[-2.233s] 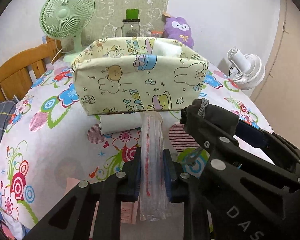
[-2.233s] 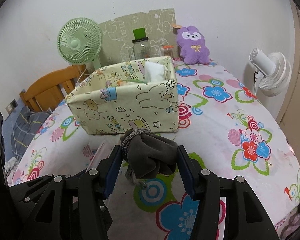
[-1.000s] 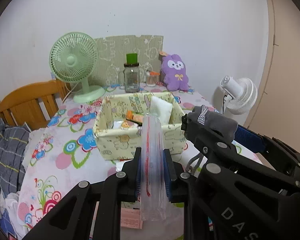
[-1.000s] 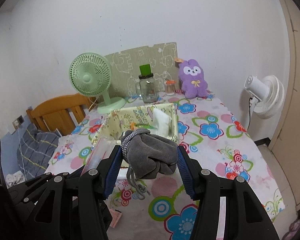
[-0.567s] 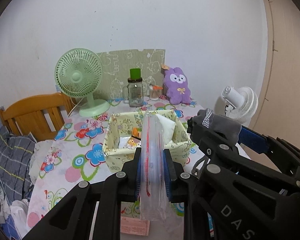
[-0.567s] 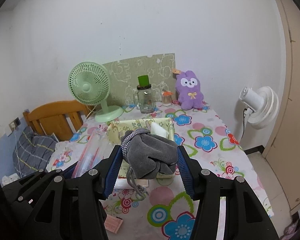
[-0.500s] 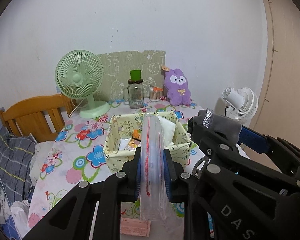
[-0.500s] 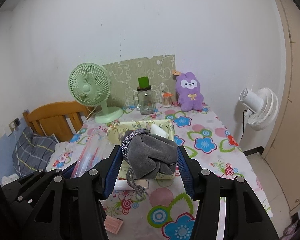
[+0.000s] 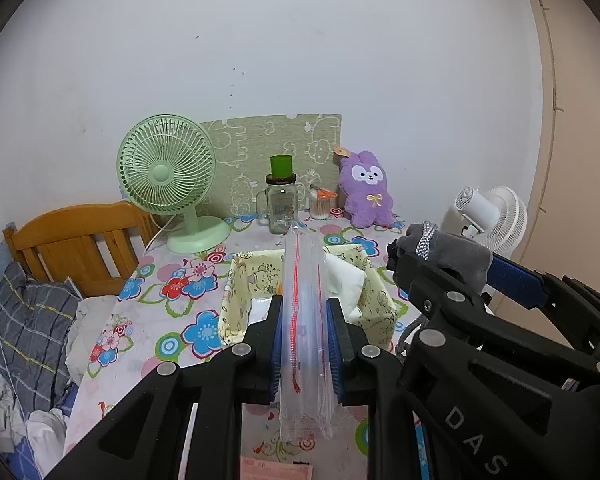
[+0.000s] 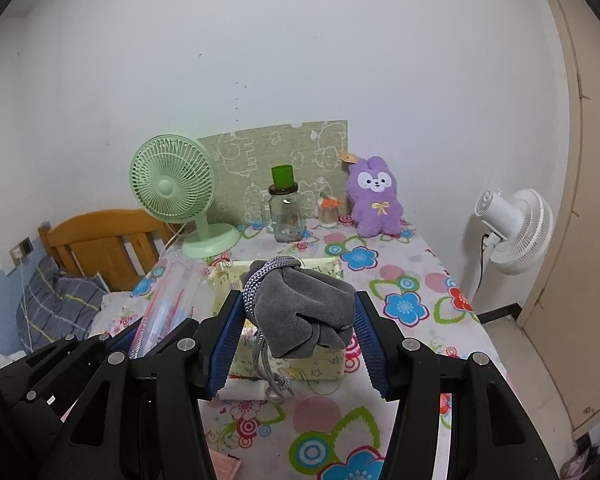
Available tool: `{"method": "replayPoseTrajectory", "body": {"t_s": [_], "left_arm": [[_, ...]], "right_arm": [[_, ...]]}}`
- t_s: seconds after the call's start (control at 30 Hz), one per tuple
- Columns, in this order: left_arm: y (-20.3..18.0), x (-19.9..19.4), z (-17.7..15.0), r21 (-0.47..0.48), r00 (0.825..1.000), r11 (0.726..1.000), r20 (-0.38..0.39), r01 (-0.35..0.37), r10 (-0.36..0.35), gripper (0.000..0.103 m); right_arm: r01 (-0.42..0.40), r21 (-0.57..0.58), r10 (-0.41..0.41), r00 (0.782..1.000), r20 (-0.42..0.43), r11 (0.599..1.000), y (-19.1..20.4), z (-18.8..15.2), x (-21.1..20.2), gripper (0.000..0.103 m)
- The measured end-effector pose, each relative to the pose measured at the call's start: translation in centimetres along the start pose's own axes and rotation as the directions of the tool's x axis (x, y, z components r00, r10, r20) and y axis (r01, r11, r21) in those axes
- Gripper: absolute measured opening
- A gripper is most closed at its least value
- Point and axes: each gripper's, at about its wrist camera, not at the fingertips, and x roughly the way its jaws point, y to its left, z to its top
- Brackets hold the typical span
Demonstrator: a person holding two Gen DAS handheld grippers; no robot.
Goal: Organize soft objects
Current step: 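Lower the plastic bag into the box with the left tool while the right tool lowers the grey cloth in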
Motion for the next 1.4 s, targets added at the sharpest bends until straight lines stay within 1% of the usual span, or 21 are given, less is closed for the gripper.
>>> {"method": "replayPoseTrajectory", "body": {"t_s": [0.27,0.63,1.1,1.23,1.3,1.33,1.4], "left_arm": [[0.6,1.8,0.8,-0.002,1.000,1.000,0.001,-0.008,0.008,0.019],[1.5,4.8,1.9,-0.015,1.000,1.000,-0.012,-0.012,0.012,0.019],[2.8,9.8,2.7,-0.049,0.998,0.999,-0.062,-0.003,0.000,0.020],[3.1,11.3,2.6,-0.057,0.997,0.998,-0.079,-0.003,-0.001,0.023],[3.2,12.1,2.4,-0.067,0.997,0.998,-0.071,0.003,-0.008,0.025],[3.4,12.4,2.3,-0.074,0.998,0.997,-0.065,0.000,-0.005,0.029],[3.6,13.3,2.0,-0.087,0.997,0.996,-0.079,-0.002,-0.005,0.031]], "right_arm": [[0.001,0.001,-0.001,1.000,-0.005,1.000,0.3,0.7,1.9,0.059],[0.012,0.003,-0.012,1.000,-0.027,1.000,0.4,1.8,5.6,0.059],[0.000,0.005,0.000,0.998,-0.070,1.000,0.5,2.5,10.9,0.059],[-0.005,0.006,0.006,0.996,-0.086,1.000,0.4,2.5,12.4,0.059],[-0.008,0.009,0.009,0.996,-0.091,1.000,0.4,2.4,13.3,0.059],[-0.009,0.009,0.010,0.996,-0.094,1.000,0.4,2.4,13.7,0.059],[-0.009,0.009,0.010,0.994,-0.111,1.000,0.4,2.2,14.7,0.059]]}}
